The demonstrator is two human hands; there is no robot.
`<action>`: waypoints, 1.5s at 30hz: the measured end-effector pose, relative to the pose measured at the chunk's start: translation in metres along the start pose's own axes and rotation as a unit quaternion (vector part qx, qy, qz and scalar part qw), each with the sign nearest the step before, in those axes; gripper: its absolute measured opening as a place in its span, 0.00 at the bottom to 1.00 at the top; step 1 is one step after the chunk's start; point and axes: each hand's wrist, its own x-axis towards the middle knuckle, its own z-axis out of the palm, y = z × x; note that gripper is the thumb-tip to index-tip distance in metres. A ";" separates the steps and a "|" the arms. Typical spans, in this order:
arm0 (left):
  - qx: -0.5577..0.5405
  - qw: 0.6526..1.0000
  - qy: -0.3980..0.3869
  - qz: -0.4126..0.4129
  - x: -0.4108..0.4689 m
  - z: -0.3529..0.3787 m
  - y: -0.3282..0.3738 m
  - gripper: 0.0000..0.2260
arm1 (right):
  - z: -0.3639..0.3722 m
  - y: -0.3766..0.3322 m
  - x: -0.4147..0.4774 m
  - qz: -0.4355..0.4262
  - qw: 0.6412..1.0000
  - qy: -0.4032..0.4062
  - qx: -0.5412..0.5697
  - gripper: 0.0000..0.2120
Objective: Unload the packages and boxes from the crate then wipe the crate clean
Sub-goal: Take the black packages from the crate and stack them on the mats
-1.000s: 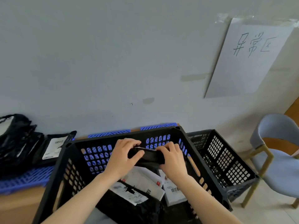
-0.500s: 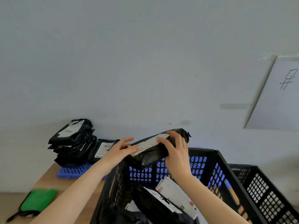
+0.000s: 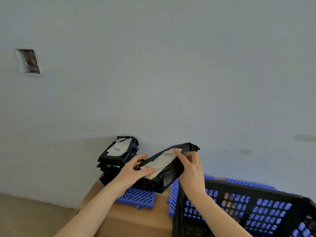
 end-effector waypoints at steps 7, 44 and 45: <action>0.035 0.998 0.043 0.033 0.033 -0.027 -0.025 0.24 | 0.048 -0.014 0.021 0.116 0.992 -0.034 -0.020 0.40; 0.247 0.967 -0.026 -0.060 0.246 -0.021 -0.232 0.23 | 0.334 0.087 0.062 0.379 0.866 -0.296 0.137 0.34; 0.246 0.967 -0.025 -0.066 0.249 -0.021 -0.234 0.23 | 0.336 0.089 0.063 0.379 0.864 -0.302 0.136 0.34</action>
